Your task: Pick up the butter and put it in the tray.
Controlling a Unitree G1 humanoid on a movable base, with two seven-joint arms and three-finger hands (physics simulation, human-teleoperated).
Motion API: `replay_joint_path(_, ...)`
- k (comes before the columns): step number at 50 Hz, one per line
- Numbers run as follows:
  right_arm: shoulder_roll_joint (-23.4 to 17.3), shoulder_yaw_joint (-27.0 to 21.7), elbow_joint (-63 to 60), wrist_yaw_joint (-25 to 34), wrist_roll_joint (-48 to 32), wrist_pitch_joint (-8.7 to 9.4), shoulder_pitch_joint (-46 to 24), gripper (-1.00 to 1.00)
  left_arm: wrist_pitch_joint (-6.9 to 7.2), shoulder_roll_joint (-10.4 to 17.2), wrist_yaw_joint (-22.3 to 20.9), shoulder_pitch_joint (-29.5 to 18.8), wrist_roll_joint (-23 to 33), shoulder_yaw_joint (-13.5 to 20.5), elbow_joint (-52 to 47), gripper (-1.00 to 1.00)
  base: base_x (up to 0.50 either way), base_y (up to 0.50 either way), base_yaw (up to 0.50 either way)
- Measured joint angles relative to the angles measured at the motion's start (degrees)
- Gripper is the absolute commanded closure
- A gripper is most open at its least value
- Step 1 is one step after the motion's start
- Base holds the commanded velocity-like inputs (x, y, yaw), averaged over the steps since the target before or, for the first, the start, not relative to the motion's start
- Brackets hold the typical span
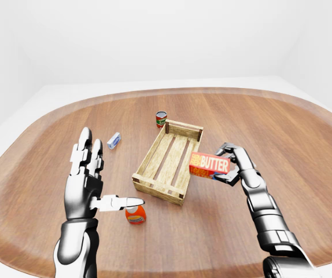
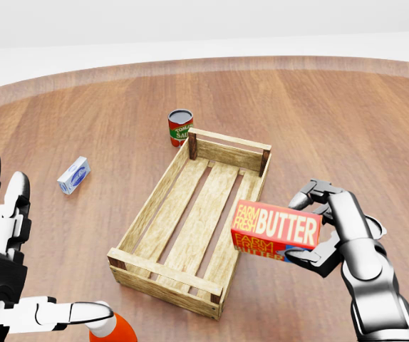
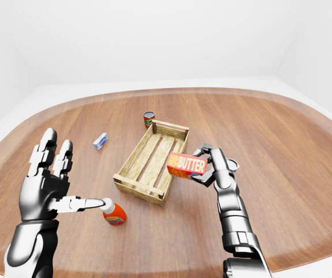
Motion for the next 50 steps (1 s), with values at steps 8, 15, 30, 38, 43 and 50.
replay_joint_path(8,0.4,0.8,7.7,-2.5,2.4,0.00,-5.3,1.00,0.00,0.0,-0.1,-0.1,-0.2,0.3,-0.1,-1.00,0.00,0.00,0.00)
replay_joint_path(15,1.0,1.8,16.7,-4.9,4.2,0.00,-11.8,1.00,0.00,0.1,-0.1,-0.3,-0.4,0.6,-0.1,-1.00,0.00,0.00,0.00)
replay_joint_path(30,3.0,4.1,34.7,-8.3,5.4,-0.83,-23.7,1.00,0.00,0.1,-0.2,-0.7,-0.7,1.1,0.0,-1.00,0.00,0.00,0.00)
replay_joint_path(38,4.3,5.0,41.0,-9.4,4.4,-0.95,-28.2,1.00,0.00,0.1,-0.2,-0.8,-0.7,1.1,0.1,-1.00,0.00,0.00,0.00)
replay_joint_path(43,5.3,5.5,43.8,-9.5,3.3,-0.59,-29.9,1.00,0.00,0.1,-0.2,-0.9,-0.7,1.2,0.1,-1.00,0.00,0.00,0.00)
replay_joint_path(50,6.7,5.8,46.4,-9.4,1.9,0.00,-31.7,1.00,0.00,0.2,-0.2,-0.9,-0.7,1.2,0.1,-1.00,0.00,0.00,0.00)
